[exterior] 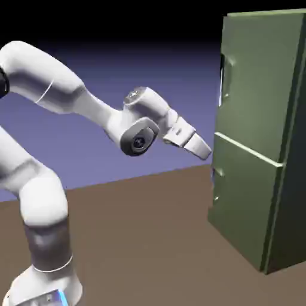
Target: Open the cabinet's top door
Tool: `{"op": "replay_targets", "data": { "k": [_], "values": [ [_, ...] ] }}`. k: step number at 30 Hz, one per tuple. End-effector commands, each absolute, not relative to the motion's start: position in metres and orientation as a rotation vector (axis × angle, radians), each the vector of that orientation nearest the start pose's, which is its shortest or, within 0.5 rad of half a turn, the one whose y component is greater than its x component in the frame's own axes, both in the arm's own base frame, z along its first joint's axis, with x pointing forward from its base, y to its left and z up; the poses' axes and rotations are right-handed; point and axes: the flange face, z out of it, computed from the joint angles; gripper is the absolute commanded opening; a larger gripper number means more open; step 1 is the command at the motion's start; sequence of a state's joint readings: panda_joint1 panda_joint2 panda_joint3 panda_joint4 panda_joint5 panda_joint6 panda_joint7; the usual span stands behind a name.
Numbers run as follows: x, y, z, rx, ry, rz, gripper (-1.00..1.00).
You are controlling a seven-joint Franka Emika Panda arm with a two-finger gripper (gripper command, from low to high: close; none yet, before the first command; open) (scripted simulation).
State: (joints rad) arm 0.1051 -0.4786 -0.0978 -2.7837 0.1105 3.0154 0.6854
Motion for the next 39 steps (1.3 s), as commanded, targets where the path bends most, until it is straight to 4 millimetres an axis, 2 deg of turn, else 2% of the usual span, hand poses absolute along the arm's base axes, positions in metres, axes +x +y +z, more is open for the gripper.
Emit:
{"op": "replay_targets", "data": {
  "k": [1,7,14,18,22,26,30,35,39],
  "values": [
    [0.41,-0.008,0.419,-2.465,1.056,-0.82,0.0],
    [0.431,-0.025,0.344,-2.452,1.231,-0.512,0.0],
    [0.437,-0.045,0.264,-2.452,1.437,-0.278,0.0],
    [0.436,-0.06,0.232,-2.456,1.549,-0.226,0.0],
    [0.436,-0.076,0.214,-2.46,1.647,-0.244,0.0],
    [0.44,-0.09,0.214,-2.46,1.717,-0.336,0.0],
    [0.45,-0.099,0.23,-2.45,1.742,-0.495,0.0],
    [0.468,-0.094,0.274,-2.412,1.687,-0.768,0.0],
    [0.485,-0.073,0.327,-2.351,1.562,-1.015,0.0]
  ]
}}
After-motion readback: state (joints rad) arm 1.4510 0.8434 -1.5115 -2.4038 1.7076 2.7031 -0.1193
